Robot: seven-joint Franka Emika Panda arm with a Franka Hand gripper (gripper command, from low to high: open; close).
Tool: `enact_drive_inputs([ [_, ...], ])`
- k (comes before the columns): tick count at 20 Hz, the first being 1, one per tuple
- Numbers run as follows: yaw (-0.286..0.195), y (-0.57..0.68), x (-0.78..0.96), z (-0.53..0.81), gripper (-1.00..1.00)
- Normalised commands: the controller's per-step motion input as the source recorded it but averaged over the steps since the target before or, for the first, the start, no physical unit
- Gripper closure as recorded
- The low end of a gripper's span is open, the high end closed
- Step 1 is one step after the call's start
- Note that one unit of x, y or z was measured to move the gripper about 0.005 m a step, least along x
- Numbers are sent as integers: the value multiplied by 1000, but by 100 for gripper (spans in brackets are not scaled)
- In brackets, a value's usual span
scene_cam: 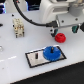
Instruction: Insert the blue gear onto the right peg, followed by the red gear
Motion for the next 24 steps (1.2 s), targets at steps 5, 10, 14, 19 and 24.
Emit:
enact_drive_inputs([
  [5, 0, -14, -94, -363, -100],
  [10, 0, -76, -192, -329, 100],
  [14, 0, -6, -266, -160, 100],
  [19, 0, -4, -174, -39, 100],
  [24, 0, 14, -108, 12, 100],
])
